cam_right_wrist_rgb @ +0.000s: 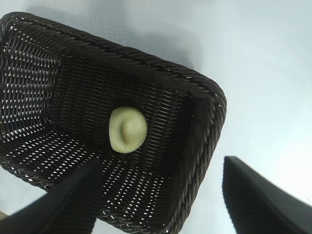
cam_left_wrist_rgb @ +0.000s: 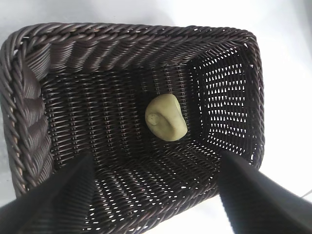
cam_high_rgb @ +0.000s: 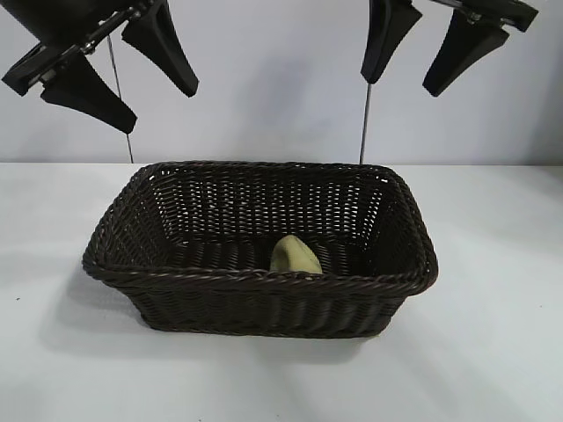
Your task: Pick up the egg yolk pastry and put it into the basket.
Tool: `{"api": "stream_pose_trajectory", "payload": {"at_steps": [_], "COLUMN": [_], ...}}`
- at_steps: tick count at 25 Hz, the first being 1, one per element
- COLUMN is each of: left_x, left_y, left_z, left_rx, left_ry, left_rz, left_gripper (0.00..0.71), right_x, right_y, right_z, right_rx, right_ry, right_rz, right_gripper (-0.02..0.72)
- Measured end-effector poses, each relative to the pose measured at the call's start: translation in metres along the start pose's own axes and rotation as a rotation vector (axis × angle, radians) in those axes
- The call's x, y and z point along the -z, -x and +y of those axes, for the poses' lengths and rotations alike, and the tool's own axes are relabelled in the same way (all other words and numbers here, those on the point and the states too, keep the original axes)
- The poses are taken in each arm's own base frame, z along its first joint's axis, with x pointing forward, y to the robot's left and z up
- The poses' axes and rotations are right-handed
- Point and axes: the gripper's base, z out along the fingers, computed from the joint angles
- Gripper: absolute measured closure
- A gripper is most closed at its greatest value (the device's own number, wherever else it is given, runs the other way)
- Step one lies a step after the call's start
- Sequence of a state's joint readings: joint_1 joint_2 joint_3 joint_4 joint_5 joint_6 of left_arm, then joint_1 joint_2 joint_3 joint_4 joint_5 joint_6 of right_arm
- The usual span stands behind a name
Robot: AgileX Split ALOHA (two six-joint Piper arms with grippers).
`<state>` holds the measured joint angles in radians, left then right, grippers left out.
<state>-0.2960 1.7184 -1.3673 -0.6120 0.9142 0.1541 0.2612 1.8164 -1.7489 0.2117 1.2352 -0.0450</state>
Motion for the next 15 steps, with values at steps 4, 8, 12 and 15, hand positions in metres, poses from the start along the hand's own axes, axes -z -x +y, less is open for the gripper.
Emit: {"api": "stream_pose_trajectory", "payload": {"at_steps": [4,8,12,15], "left_x": [0.0000,0.0000,0.0000,0.0000], "left_y": [0.0000,0.0000,0.0000,0.0000], "left_z": [0.0000,0.0000,0.0000,0.0000], "left_rx": [0.000,0.000,0.000,0.000], "left_ry": [0.000,0.000,0.000,0.000], "left_rz": [0.000,0.000,0.000,0.000], "left_gripper": [0.191,0.191,0.191,0.191], "right_x": [0.0049,0.0049,0.0049,0.0049], "right_y": [-0.0006,-0.0006,-0.0006,-0.0006], "right_z": [0.0009,0.0009,0.0009,0.0009], "right_rx": [0.004,0.004,0.004,0.004], "right_ry": [0.005,0.005,0.005,0.005], "right_rz": [-0.012,-0.012,-0.012,-0.012], "right_gripper": [0.198,0.198,0.198,0.198]}}
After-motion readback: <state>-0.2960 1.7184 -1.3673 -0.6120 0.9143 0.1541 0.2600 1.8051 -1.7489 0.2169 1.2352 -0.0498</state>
